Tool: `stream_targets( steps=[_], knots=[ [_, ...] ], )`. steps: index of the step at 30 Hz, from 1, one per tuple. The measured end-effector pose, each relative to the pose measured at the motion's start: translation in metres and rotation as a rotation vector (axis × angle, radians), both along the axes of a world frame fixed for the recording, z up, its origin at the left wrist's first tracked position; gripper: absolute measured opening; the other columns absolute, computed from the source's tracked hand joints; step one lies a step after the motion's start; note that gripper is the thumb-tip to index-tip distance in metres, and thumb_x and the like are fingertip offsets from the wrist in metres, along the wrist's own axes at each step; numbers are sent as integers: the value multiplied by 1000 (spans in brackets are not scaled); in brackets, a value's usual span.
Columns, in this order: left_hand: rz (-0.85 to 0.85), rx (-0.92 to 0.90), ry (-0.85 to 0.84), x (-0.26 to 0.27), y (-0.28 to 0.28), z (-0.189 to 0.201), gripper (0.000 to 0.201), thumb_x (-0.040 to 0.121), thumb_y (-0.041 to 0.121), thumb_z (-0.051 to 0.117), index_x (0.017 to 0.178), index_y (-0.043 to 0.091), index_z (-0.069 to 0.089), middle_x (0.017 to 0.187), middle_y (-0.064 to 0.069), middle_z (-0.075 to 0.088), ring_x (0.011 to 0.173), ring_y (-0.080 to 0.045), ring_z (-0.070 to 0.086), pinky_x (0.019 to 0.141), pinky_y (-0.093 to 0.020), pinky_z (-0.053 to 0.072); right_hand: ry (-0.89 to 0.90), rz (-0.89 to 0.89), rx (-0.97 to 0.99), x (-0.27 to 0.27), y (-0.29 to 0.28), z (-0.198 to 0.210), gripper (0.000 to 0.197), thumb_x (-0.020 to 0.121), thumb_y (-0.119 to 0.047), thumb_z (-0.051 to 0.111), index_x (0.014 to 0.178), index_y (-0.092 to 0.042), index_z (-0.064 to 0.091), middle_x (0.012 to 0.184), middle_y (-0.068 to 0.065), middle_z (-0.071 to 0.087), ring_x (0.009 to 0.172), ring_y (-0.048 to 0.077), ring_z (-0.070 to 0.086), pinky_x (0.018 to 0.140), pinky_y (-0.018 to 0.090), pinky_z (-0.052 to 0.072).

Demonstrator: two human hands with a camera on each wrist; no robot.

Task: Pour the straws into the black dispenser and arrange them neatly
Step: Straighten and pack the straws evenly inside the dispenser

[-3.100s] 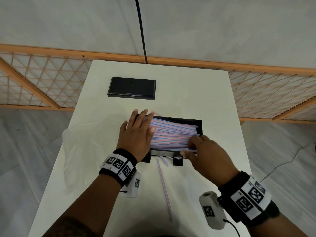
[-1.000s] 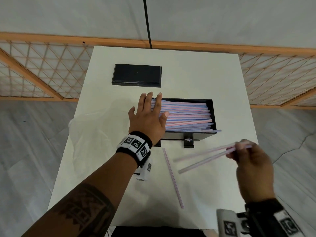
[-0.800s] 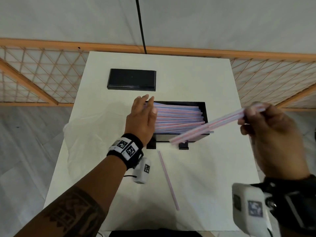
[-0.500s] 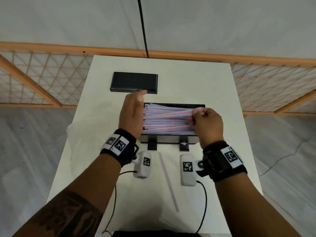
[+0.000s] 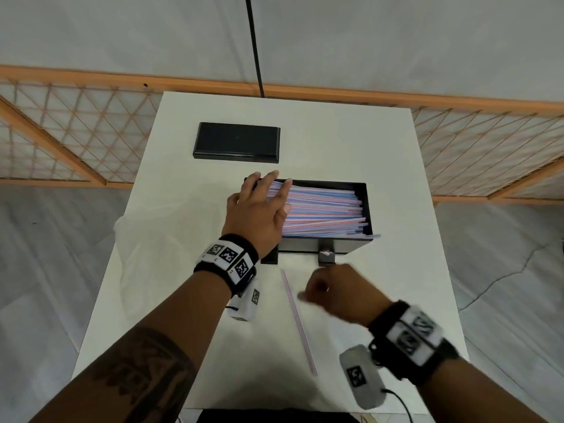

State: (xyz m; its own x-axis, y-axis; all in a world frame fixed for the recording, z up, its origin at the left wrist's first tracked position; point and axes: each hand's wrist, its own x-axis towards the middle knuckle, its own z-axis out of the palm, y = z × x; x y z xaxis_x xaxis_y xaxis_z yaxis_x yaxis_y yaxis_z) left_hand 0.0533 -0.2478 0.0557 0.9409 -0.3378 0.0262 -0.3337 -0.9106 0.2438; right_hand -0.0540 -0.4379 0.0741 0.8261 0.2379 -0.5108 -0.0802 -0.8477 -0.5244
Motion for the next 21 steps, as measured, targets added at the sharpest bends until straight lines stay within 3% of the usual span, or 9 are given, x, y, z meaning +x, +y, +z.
stream_targets(
  steps=[1, 3, 5, 7, 10, 12, 14, 17, 21],
  knots=[
    [0, 8, 2, 0, 0, 0, 50, 102, 44, 35, 152, 37, 33, 161, 6, 24, 148, -25, 16, 108, -52, 32, 150, 56, -102, -5, 9, -18, 45, 86, -57, 71, 81, -13, 70, 79, 0, 71, 78, 16, 67, 77, 33, 55],
    [-6, 26, 7, 0, 0, 1, 50, 103, 44, 33, 152, 36, 31, 161, 5, 23, 148, -25, 16, 109, -53, 32, 283, 111, -259, -15, 25, -46, 54, 85, -63, 68, 88, -9, 66, 92, 5, 70, 90, 24, 68, 79, 34, 54],
    [-9, 33, 13, 0, 1, 2, 51, 103, 44, 33, 153, 36, 30, 161, 5, 24, 148, -25, 17, 109, -53, 32, 277, 119, -324, -19, 36, -60, 43, 91, -48, 69, 104, -7, 65, 108, 10, 68, 101, 30, 67, 79, 33, 50],
    [-11, 43, 14, 1, 1, 2, 51, 102, 44, 34, 152, 35, 30, 160, 5, 25, 147, -25, 18, 108, -54, 33, 231, 82, -337, -21, 40, -66, 27, 94, -28, 64, 109, -6, 65, 113, 12, 67, 105, 33, 66, 76, 32, 48],
    [-21, 54, 10, 1, 3, 1, 51, 102, 44, 34, 152, 35, 30, 159, 5, 26, 147, -25, 19, 109, -54, 34, 294, 9, -311, -17, 30, -71, 21, 86, -26, 64, 97, -9, 64, 100, 11, 65, 89, 31, 65, 69, 29, 45],
    [-31, 53, 4, 0, 5, 1, 51, 102, 44, 34, 152, 35, 30, 159, 5, 27, 147, -24, 20, 108, -54, 34, 383, -4, -269, -12, 9, -72, 32, 76, -39, 63, 81, -8, 63, 84, 6, 66, 68, 20, 60, 63, 25, 44],
    [-32, 56, -1, -1, 7, 2, 51, 102, 43, 35, 152, 35, 31, 158, 6, 29, 146, -24, 21, 106, -54, 34, 493, -11, -211, -6, -20, -72, 38, 73, -42, 57, 72, -7, 71, 69, 0, 71, 57, 10, 61, 61, 24, 51],
    [-30, 60, -2, -2, 8, 3, 50, 101, 42, 36, 151, 34, 31, 157, 5, 29, 145, -25, 22, 104, -54, 36, 606, -143, -171, 3, -71, -65, 28, 83, -27, 63, 82, -3, 77, 73, 4, 77, 65, 17, 71, 72, 32, 62],
    [-40, 63, -10, -5, 10, 7, 50, 101, 40, 39, 150, 33, 34, 155, 4, 32, 144, -26, 26, 100, -53, 40, 545, -198, -394, 19, -123, -51, 22, 88, -21, 61, 73, -7, 70, 73, 5, 73, 63, 23, 69, 65, 31, 59]
  ],
)
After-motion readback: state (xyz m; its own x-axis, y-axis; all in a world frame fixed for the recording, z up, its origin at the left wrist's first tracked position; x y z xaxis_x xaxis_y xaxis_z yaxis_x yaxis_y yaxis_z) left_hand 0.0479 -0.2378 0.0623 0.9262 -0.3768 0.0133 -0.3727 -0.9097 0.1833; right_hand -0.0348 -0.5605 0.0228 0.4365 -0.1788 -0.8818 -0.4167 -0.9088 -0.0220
